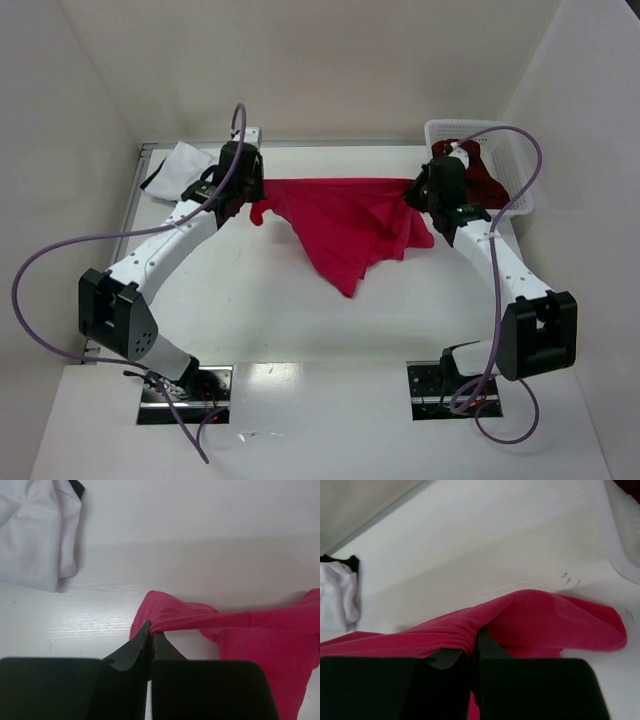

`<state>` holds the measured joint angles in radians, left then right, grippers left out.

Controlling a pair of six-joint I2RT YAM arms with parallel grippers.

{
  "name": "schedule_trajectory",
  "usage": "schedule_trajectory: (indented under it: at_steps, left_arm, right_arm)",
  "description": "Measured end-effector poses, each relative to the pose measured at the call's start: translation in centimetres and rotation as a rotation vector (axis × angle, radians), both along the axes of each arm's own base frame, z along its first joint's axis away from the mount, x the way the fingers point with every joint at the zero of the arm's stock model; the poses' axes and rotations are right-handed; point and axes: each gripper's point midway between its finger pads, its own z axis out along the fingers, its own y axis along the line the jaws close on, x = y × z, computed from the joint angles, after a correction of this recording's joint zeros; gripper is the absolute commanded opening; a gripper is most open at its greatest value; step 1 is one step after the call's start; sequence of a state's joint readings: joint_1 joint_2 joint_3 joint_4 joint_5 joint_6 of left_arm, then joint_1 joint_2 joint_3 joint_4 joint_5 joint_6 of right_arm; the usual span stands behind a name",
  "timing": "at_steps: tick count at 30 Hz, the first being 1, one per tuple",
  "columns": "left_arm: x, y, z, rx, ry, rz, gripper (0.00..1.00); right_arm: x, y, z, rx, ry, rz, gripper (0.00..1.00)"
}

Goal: Fold and stack the t-shirts
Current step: Move the tshirt to the center of the board

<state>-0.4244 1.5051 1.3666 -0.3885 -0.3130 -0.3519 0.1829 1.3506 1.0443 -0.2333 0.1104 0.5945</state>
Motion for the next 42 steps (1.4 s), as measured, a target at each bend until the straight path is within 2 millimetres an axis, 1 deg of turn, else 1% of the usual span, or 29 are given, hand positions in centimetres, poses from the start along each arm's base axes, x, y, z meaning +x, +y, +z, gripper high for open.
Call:
schedule_trajectory:
  at_steps: [1,3,5,8,10,11,13,15,18,20,21,23,25,26,27,28,29,31,32,33,34,35,36,37,38,39,40,41,42]
  left_arm:
    - [0.5,0.4,-0.4,-0.002,0.005,0.010,0.00]
    - [1.0,1.0,-0.5,-0.009,0.007,0.019,0.00]
    - [1.3,1.3,0.1,-0.014,-0.005,0.024,0.00]
    - [1.5,1.9,2.4,-0.030,-0.054,0.031,0.00]
    - [0.8,2.4,4.7,-0.046,-0.102,0.034,0.00]
    - [0.1,2.7,6.2,-0.056,-0.132,0.033,0.00]
    - [-1.9,3.4,9.9,-0.076,-0.213,0.022,0.00]
    - [-4.6,4.5,13.9,-0.103,-0.299,0.018,0.00]
    - [-9.9,6.3,20.1,-0.159,-0.446,0.013,0.00]
    - [-13.7,7.5,23.4,-0.196,-0.535,0.002,0.00]
    - [-15.6,8.0,24.5,-0.213,-0.569,-0.008,0.00]
    - [-19.0,8.6,26.4,-0.242,-0.622,-0.039,0.00]
    - [-21.2,8.8,28.3,-0.269,-0.673,-0.073,0.00]
    - [-21.6,8.8,28.7,-0.276,-0.685,-0.083,0.00]
    - [-21.4,8.7,28.8,-0.277,-0.687,-0.085,0.00]
    - [-20.8,8.5,28.3,-0.270,-0.672,-0.080,0.00]
    - [-19.7,8.3,27.6,-0.258,-0.644,-0.069,0.00]
    - [-16.3,7.6,25.7,-0.227,-0.582,-0.040,0.00]
    - [-13.9,7.2,24.1,-0.203,-0.536,-0.018,0.00]
    - [-11.8,6.8,22.2,-0.177,-0.487,0.004,0.00]
    - [-9.8,6.5,20.3,-0.151,-0.438,0.024,0.00]
    - [-7.6,6.1,17.8,-0.119,-0.377,0.040,0.00]
    - [-5.7,5.7,15.4,-0.090,-0.319,0.053,0.00]
    - [-3.9,5.4,12.6,-0.056,-0.257,0.063,0.00]
    - [-2.5,5.1,9.7,-0.020,-0.190,0.066,0.00]
    - [-1.3,4.7,7.3,0.007,-0.135,0.067,0.02]
    - [-0.4,4.5,5.0,0.030,-0.084,0.067,0.09]
    - [0.5,4.2,3.0,0.052,-0.037,0.064,0.26]
    - [1.1,4.0,1.2,0.068,0.000,0.062,0.49]
  right_arm:
    - [0.3,0.4,0.5,0.014,-0.017,0.016,0.04]
    - [0.6,1.1,1.3,0.039,-0.048,0.043,0.02]
    - [0.8,1.8,2.0,0.064,-0.071,0.079,0.01]
    - [0.5,3.0,3.4,0.099,-0.109,0.135,0.01]
    - [-0.2,4.2,5.0,0.116,-0.145,0.180,0.01]
    - [-0.7,4.8,6.0,0.123,-0.166,0.203,0.01]
    - [-2.2,6.5,9.1,0.150,-0.234,0.272,0.01]
    - [-4.5,8.1,12.7,0.184,-0.320,0.353,0.01]
    - [-9.2,9.8,18.0,0.251,-0.448,0.459,0.01]
    - [-12.9,10.4,21.1,0.305,-0.524,0.530,0.01]
    - [-14.7,10.5,22.5,0.330,-0.557,0.563,0.01]
    - [-17.4,10.4,24.6,0.364,-0.600,0.608,0.01]
    - [-18.9,10.2,26.8,0.375,-0.632,0.630,0.01]
    - [-19.1,10.0,27.8,0.373,-0.639,0.627,0.01]
    - [-18.9,9.9,28.6,0.365,-0.649,0.614,0.01]
    - [-18.2,9.7,29.2,0.356,-0.651,0.594,0.01]
    - [-17.3,9.7,29.1,0.344,-0.641,0.569,0.06]
    - [-14.2,9.8,27.4,0.314,-0.584,0.506,0.09]
    - [-12.3,9.9,25.8,0.296,-0.542,0.472,0.12]
    - [-10.3,10.0,23.7,0.278,-0.489,0.440,0.16]
    - [-8.3,9.9,21.0,0.260,-0.426,0.403,0.20]
    - [-6.6,9.7,18.3,0.245,-0.367,0.369,0.26]
    - [-5.0,9.6,14.9,0.229,-0.297,0.340,0.43]
    - [-3.7,9.2,11.0,0.213,-0.207,0.304,0.58]
    - [-2.8,8.9,7.3,0.191,-0.123,0.276,0.69]
    - [-2.2,8.5,3.9,0.169,-0.045,0.248,0.85]
    - [-1.8,8.1,1.1,0.152,0.020,0.226,0.89]
    - [-1.5,7.8,-1.1,0.131,0.072,0.210,0.94]
    - [-1.2,7.7,-2.7,0.114,0.111,0.201,0.98]
